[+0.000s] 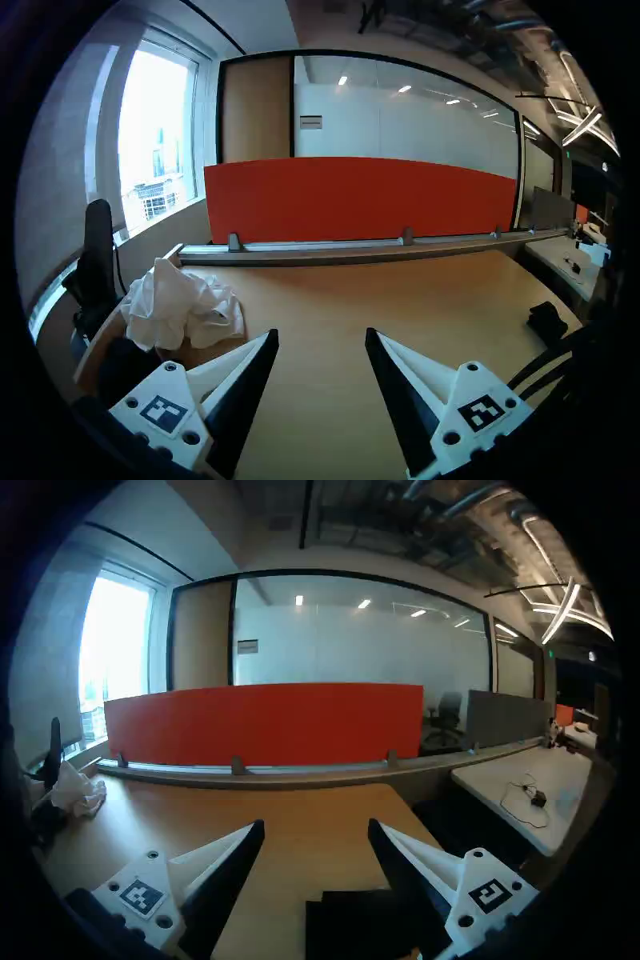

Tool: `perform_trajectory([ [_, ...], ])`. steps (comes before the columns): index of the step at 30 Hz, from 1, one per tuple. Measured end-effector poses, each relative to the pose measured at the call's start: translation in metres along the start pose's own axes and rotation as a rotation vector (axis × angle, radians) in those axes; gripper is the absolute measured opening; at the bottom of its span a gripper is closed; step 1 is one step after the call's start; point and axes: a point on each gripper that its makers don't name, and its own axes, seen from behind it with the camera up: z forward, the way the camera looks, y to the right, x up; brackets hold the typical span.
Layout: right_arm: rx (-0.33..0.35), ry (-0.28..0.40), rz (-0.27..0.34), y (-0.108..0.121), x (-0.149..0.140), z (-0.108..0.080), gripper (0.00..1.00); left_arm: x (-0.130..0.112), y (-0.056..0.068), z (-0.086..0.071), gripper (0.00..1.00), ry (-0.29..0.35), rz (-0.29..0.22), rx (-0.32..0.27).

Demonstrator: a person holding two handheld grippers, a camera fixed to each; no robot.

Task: Fold towel

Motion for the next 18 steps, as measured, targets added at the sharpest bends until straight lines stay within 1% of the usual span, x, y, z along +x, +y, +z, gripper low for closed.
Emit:
perform_trajectory([
  [8,0.043,0.037,-0.014,-0.045,0.019,0.003,1.00,0.019,-0.007,0.006,0.80,0.058,-0.023,0.001],
  [12,0.059,0.049,-0.022,-0.067,0.027,0.005,1.00,0.027,-0.011,0.008,0.80,0.083,-0.044,0.002],
  [18,0.081,0.066,-0.027,-0.098,0.033,0.005,1.00,0.034,-0.014,0.010,0.80,0.111,-0.064,-0.014],
])
